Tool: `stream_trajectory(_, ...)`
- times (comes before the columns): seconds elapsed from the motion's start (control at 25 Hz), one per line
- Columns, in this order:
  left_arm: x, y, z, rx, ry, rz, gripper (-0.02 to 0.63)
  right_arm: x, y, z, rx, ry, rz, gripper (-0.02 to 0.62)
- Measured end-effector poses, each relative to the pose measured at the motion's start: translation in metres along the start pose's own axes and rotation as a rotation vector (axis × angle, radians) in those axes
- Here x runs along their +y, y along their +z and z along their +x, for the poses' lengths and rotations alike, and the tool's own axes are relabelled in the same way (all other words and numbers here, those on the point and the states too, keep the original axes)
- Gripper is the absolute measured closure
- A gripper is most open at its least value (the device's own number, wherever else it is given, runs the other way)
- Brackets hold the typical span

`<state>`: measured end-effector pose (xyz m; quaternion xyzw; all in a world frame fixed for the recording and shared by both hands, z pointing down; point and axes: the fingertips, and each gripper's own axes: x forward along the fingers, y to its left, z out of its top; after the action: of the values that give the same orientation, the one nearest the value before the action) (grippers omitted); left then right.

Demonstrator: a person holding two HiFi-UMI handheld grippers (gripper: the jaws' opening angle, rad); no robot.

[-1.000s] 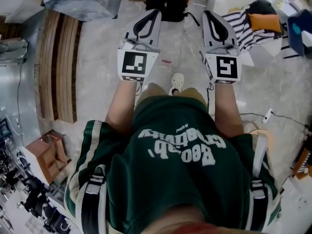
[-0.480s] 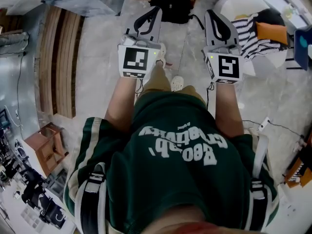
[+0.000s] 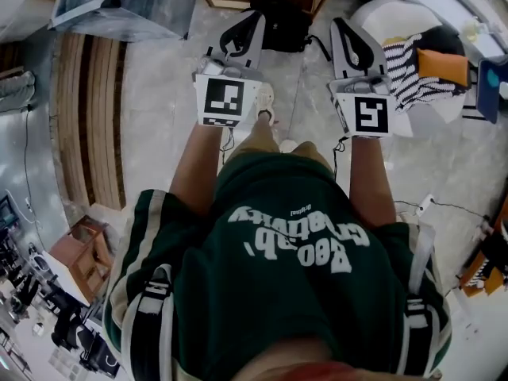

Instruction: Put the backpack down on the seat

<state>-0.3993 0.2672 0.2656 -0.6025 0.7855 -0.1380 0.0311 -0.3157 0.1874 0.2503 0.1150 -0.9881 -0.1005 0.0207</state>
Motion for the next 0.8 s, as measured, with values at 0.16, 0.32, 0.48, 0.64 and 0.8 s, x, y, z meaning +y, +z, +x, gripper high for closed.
stream_trajectory(0.16, 0.041, -0.018, 0.051, -0.002, -0.035, 0.018, 0.588, -0.017, -0.019, 0.065, 0.035, -0.024, 0.02, 0.56)
stream_trajectory(0.32, 0.083, -0.041, 0.093, 0.009, -0.062, 0.005, 0.588, -0.025, -0.037, 0.122, 0.062, -0.039, 0.026, 0.56)
stream_trajectory(0.48, 0.105, -0.069, 0.12, 0.032, -0.106, -0.016, 0.588, -0.024, -0.054, 0.158, 0.08, -0.048, 0.039, 0.56)
stream_trajectory(0.64, 0.11, -0.105, 0.141, 0.068, -0.131, -0.064, 0.588, -0.022, -0.083, 0.181, 0.105, -0.04, 0.067, 0.56)
stream_trajectory(0.8, 0.106, -0.14, 0.178, 0.081, -0.167, -0.07, 0.588, -0.035, -0.131, 0.207, 0.139, -0.017, 0.095, 0.56)
